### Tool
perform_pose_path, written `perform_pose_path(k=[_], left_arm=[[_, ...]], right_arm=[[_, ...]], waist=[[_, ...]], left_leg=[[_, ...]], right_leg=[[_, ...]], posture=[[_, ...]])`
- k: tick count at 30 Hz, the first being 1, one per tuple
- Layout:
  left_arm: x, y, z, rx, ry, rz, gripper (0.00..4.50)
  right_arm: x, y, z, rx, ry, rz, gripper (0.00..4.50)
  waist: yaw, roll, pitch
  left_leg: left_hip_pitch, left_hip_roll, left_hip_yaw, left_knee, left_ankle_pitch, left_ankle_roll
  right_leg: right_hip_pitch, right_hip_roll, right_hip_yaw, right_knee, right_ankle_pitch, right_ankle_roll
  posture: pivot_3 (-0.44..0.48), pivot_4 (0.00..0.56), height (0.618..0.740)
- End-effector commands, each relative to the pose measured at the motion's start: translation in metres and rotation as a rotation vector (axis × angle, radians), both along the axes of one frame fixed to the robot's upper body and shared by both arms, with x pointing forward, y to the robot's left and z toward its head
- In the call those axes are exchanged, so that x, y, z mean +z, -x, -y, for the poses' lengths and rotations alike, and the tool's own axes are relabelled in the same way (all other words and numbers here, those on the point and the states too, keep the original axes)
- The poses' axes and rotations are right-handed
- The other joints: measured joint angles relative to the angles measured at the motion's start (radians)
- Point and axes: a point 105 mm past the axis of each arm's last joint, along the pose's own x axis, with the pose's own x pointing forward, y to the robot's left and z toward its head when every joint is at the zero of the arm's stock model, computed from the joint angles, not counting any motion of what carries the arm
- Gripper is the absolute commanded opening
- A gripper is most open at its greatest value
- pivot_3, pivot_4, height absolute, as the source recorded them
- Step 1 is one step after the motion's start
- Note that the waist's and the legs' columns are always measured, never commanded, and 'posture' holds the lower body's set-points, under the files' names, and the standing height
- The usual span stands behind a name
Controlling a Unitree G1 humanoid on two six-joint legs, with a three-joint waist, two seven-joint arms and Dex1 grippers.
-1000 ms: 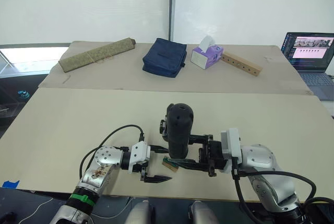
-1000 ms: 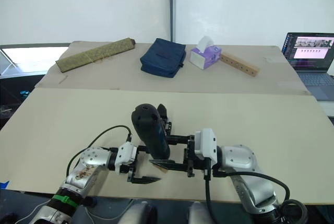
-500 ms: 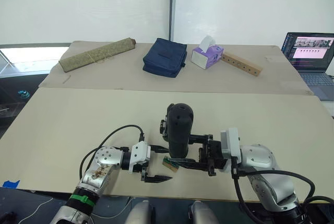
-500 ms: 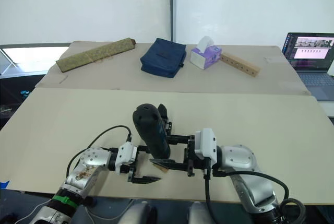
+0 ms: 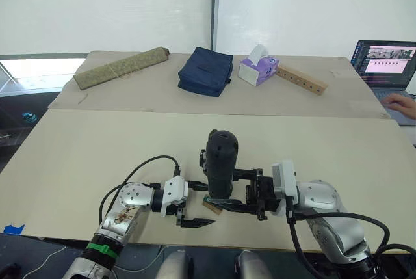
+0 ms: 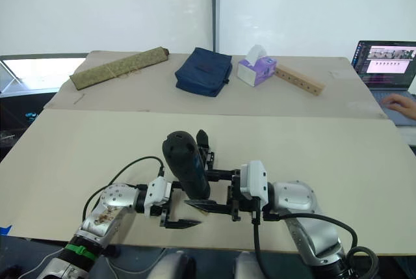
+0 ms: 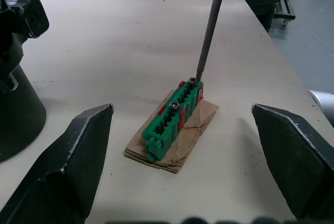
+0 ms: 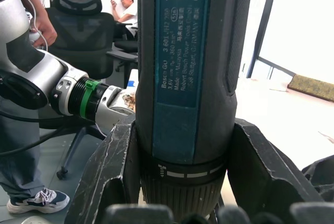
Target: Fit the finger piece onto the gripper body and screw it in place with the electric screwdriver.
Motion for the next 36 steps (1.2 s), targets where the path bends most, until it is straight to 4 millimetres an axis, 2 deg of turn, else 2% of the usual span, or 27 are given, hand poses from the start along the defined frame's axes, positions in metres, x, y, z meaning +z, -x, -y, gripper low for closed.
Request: perform_pose_path(k=[1,36], left_arm=[[-0.0246,0.0139,0.0039,-0.024,-0.056,-0.097,4.50],[-0.0339,0.0177,0.0033,-0.042,-0.064,-0.123,4.50]], right_arm=[[0.0169,0.0040,-0.0004,0.013,-0.052,0.078,1.90],[0.0181,0.0033,0.0057,-0.011,-0.046,0.079,1.90]], waist=[[0.000,0.000,0.000],[0.007,0.001,0.000]], left_leg=[[0.000,0.000,0.000,0.000,0.000,0.000],[0.000,0.000,0.000,-0.001,0.000,0.000]], right_leg=[[0.000,0.000,0.000,0.000,0.000,0.000],[0.000,-0.001,0.000,-0.002,0.000,0.000]], posture=[[0.000,0.150,0.740],[0.000,0.150,0.740]])
